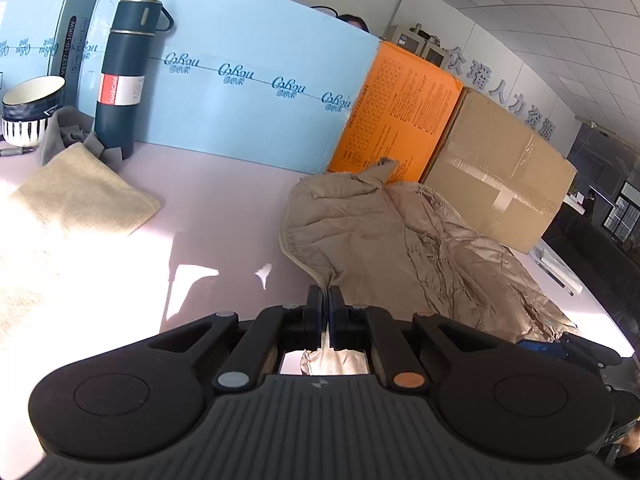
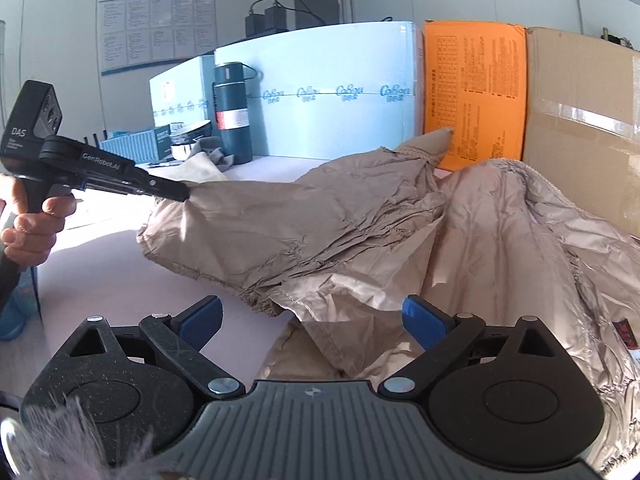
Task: Fold clothes
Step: 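Release the jacket with the left gripper and withdraw both tools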
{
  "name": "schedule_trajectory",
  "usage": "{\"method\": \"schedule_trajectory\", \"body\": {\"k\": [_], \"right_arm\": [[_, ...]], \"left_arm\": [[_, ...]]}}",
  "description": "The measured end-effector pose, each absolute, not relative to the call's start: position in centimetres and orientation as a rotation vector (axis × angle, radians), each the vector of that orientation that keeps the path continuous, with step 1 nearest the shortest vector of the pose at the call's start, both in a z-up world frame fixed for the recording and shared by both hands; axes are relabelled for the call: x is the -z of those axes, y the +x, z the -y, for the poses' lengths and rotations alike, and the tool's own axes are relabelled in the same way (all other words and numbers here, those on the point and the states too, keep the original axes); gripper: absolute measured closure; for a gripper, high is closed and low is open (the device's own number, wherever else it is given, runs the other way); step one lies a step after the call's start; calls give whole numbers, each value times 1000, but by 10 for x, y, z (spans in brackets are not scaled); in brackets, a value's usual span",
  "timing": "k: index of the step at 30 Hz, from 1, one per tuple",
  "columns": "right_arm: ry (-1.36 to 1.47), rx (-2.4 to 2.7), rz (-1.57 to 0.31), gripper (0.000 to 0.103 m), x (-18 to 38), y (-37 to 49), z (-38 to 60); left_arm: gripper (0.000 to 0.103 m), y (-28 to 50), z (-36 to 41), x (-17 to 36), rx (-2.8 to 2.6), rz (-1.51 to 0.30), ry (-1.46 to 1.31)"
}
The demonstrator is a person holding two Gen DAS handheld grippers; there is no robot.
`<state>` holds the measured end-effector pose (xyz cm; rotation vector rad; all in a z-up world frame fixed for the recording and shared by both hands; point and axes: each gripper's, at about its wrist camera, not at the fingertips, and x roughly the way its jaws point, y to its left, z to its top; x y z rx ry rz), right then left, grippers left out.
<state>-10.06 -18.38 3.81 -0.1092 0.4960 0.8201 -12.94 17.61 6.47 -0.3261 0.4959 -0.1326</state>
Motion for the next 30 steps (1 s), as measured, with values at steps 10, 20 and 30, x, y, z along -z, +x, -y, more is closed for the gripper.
{"method": "schedule_trajectory", "body": {"k": [10,20,30], "right_arm": [[-54,-1138,-695,1,-26,-120,128],[-11,-582,-515,1,-59,-69,256],[-5,-253,-760,0,-12,9,330]], "left_arm": [[100,-169,-214,-55,-53,-541,-225],[85,-179,-231,-68,-91,-443,-221],[45,-126,-96,-41,216,-530,160]]}}
